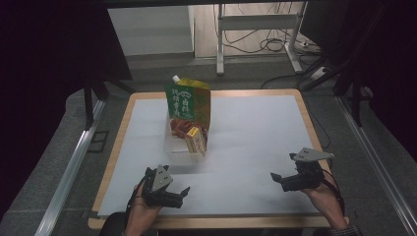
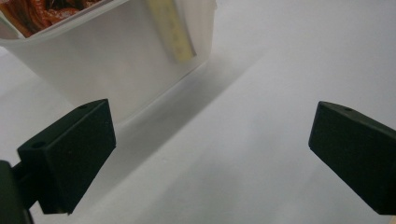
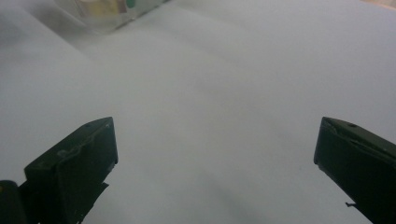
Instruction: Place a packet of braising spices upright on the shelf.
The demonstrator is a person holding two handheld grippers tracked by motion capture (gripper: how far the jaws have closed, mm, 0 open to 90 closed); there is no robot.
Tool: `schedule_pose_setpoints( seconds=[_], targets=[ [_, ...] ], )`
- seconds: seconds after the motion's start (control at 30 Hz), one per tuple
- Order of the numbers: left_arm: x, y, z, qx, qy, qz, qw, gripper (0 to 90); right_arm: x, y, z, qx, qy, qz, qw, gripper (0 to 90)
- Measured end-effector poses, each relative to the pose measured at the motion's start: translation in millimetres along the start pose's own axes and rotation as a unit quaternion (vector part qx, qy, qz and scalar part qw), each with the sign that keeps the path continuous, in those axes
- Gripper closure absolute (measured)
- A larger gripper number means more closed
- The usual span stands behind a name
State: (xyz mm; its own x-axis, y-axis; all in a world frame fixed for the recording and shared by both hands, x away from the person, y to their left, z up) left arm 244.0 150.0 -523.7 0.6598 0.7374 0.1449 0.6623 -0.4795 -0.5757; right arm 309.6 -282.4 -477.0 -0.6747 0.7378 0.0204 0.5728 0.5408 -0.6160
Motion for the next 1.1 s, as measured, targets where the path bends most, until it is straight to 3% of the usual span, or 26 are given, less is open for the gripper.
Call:
schedule_pose_setpoints(
  seconds=[0.7, 1.1],
  targets=[
    [-1.0, 2.0, 0.7, 0.007, 0.006, 0.002, 1.0, 0.3, -9.8, -15.7, 28.9, -0.002, 0.017, 0.026, 0.9995, 0.0],
    [-2.0, 4.3, 2.3, 0.01, 0.012, 0.001, 0.9999, 0.3, -15.1, -17.5, 46.4, 0.014, 0.024, 0.039, 0.9989, 0.0]
  ],
)
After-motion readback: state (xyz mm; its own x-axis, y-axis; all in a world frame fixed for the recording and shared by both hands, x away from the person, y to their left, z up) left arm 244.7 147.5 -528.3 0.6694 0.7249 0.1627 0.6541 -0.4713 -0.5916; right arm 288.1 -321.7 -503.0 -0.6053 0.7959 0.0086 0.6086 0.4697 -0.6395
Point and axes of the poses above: each handheld gripper's, and its own axes: y roughly forward along the jaws, z roughly out of its underside, x roughly to its left, the point moved 1 cm from there along y, roughly forward along the jaws, and after that the axes turned 4 degrees about y, right-handed, at the moved point
